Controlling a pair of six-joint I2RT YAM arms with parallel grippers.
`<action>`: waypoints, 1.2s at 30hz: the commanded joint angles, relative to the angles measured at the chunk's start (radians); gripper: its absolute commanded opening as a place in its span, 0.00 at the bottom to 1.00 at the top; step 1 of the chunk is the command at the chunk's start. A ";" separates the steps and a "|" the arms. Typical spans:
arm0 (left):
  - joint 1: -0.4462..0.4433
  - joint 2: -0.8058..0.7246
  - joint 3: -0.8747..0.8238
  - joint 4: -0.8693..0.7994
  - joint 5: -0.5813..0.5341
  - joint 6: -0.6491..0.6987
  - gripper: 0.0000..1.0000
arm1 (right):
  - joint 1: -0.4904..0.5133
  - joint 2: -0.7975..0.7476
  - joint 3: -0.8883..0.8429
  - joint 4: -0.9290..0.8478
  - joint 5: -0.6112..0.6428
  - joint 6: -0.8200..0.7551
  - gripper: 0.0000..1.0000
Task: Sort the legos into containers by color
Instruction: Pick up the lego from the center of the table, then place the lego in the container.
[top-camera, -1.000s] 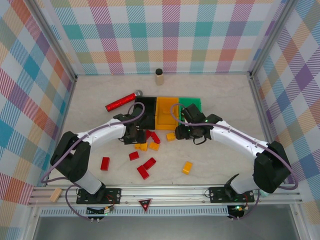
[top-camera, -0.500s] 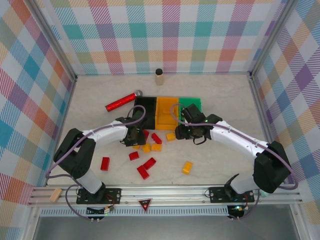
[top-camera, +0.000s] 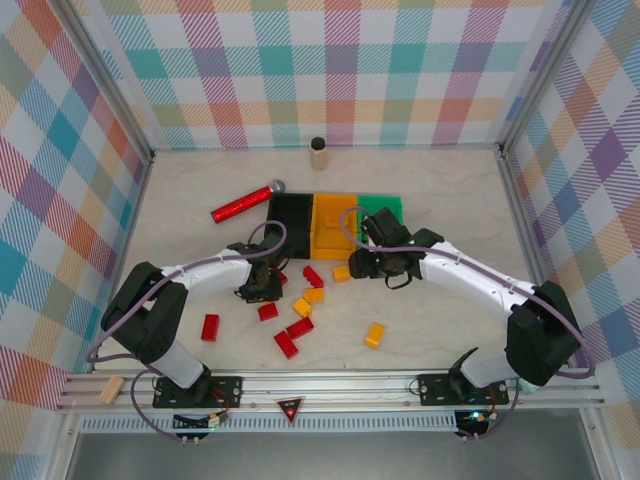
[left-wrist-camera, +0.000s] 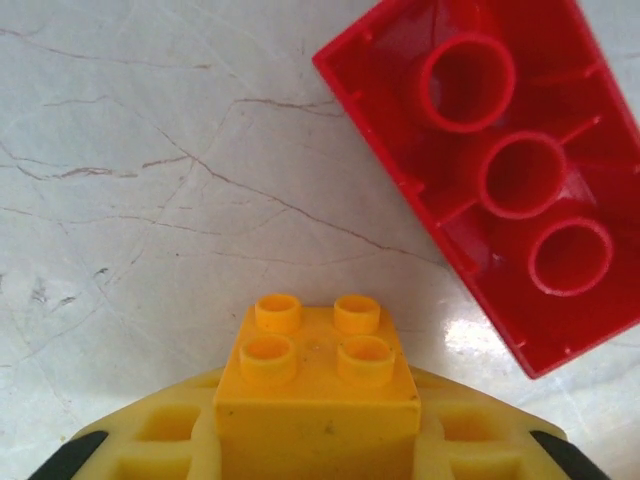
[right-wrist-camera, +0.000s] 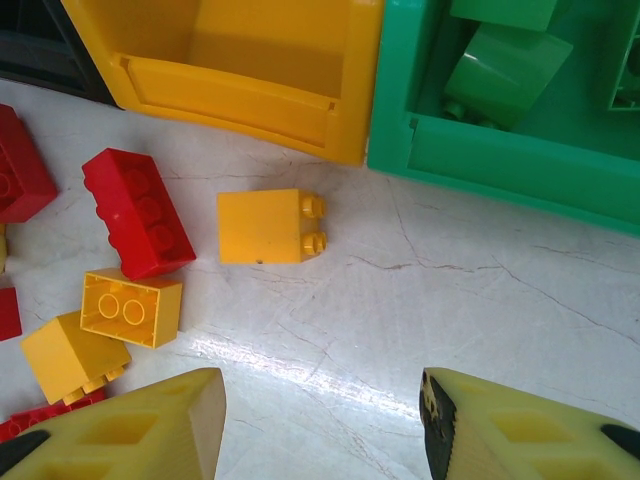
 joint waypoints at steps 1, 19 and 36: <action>0.007 -0.034 0.066 -0.047 0.003 0.024 0.23 | 0.003 -0.003 0.002 -0.004 -0.001 0.007 0.55; -0.068 0.316 0.741 -0.085 0.134 0.108 0.24 | -0.001 -0.080 -0.166 -0.023 -0.038 0.081 0.55; -0.079 0.289 0.735 -0.077 0.073 0.139 0.63 | 0.227 -0.189 -0.340 -0.133 -0.110 0.363 0.66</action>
